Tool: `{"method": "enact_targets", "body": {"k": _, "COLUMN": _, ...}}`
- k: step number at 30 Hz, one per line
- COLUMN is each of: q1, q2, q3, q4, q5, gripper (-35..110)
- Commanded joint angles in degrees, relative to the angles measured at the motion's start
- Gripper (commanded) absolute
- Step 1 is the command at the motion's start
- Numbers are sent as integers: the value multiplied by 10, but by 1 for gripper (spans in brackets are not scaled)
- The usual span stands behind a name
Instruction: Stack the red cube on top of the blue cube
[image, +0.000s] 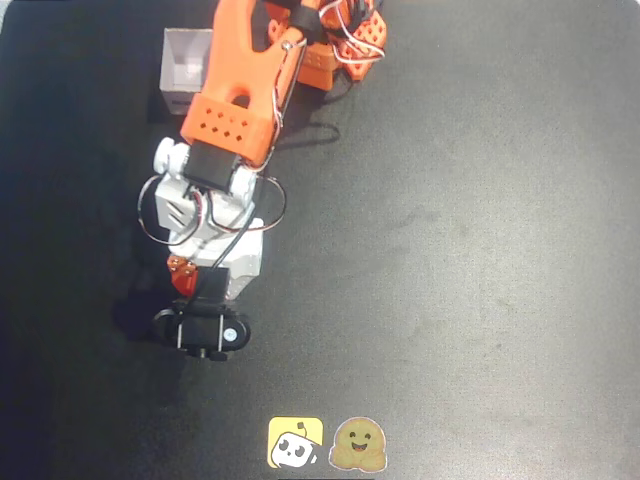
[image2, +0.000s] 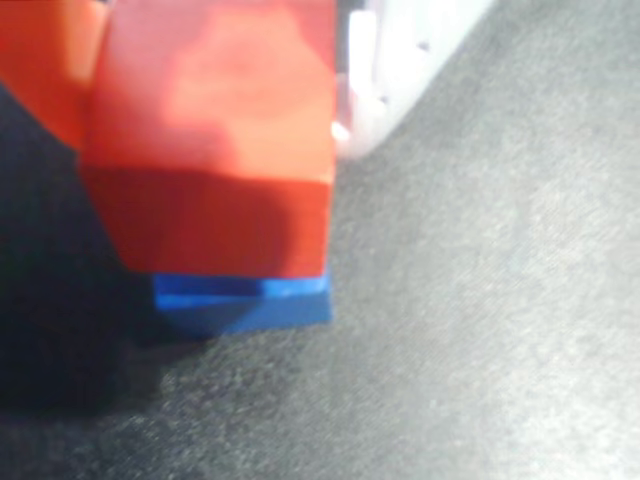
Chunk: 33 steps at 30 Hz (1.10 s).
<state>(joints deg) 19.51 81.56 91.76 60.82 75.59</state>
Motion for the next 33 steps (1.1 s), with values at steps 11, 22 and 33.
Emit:
{"method": "enact_targets", "body": {"k": 11, "q1": -4, "q2": -9, "q3": -30, "q4": -26, "q5": 4, "gripper": 0}}
{"method": "enact_targets", "body": {"k": 22, "q1": -9, "q2": -12, "q3": -30, "q4": -25, "q5": 6, "gripper": 17}}
{"method": "enact_targets", "body": {"k": 33, "q1": -12, "q2": -8, "q3": -33, "q4": -26, "q5": 7, "gripper": 23}}
